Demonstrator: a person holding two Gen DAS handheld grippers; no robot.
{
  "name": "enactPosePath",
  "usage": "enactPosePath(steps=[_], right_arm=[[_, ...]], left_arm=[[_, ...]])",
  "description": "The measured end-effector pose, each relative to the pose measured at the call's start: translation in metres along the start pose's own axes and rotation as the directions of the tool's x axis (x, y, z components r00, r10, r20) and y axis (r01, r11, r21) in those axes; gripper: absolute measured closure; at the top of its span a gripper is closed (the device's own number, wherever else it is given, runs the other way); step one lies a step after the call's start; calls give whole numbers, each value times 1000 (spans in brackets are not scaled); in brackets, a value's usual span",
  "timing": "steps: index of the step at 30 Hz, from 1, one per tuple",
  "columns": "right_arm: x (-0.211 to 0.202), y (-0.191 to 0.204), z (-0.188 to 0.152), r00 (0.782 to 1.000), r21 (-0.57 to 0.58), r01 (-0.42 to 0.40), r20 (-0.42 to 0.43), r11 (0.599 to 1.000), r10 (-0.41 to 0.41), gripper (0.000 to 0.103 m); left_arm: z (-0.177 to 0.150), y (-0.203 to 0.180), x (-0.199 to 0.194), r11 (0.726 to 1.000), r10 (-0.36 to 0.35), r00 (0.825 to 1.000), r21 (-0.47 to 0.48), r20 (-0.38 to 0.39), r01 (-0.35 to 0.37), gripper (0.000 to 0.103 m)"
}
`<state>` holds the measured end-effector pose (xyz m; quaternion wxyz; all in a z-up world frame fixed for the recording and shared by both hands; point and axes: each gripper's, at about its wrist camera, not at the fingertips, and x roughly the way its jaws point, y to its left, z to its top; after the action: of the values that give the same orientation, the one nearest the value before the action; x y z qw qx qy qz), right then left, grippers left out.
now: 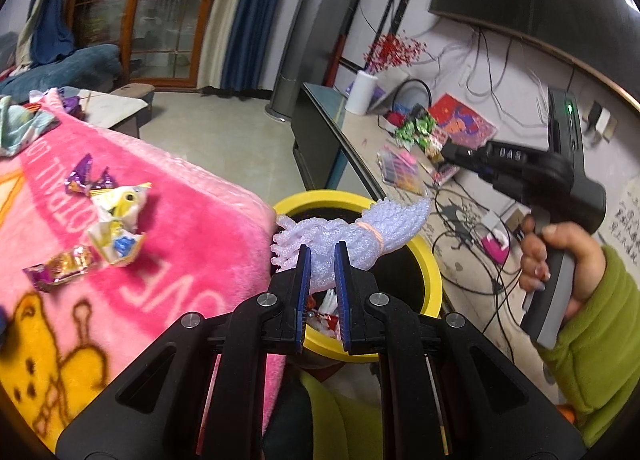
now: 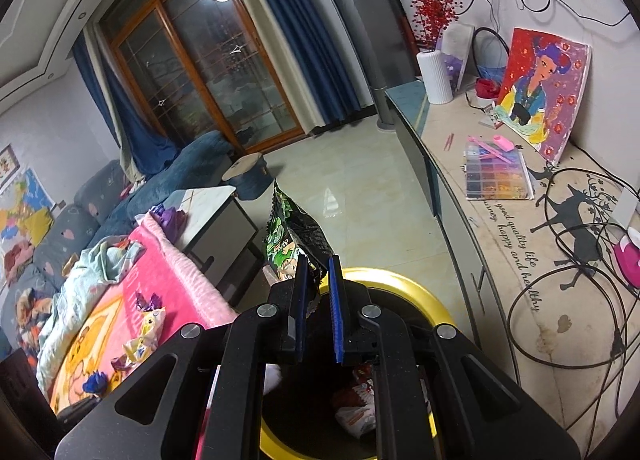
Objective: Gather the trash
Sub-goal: 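Carry the foam net and green packet over the yellow bin and release both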
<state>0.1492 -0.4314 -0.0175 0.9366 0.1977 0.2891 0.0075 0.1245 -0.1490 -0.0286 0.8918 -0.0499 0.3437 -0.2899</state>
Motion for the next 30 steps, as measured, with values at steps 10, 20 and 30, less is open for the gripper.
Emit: enactPosePath(steps=[10, 20, 30], right_arm=[[14, -14, -6, 999, 14, 25, -40, 1000, -24, 93], [35, -21, -18, 993, 8, 25, -114, 1000, -24, 93], [51, -18, -28, 985, -10, 11, -175, 1000, -13, 93]], left_arm=[[-10, -26, 31, 996, -21, 997, 89, -76, 28, 95], [-19, -36, 54, 991, -47, 990, 116, -135, 63, 95], [-22, -38, 70, 990, -40, 986, 125, -164, 61, 95]])
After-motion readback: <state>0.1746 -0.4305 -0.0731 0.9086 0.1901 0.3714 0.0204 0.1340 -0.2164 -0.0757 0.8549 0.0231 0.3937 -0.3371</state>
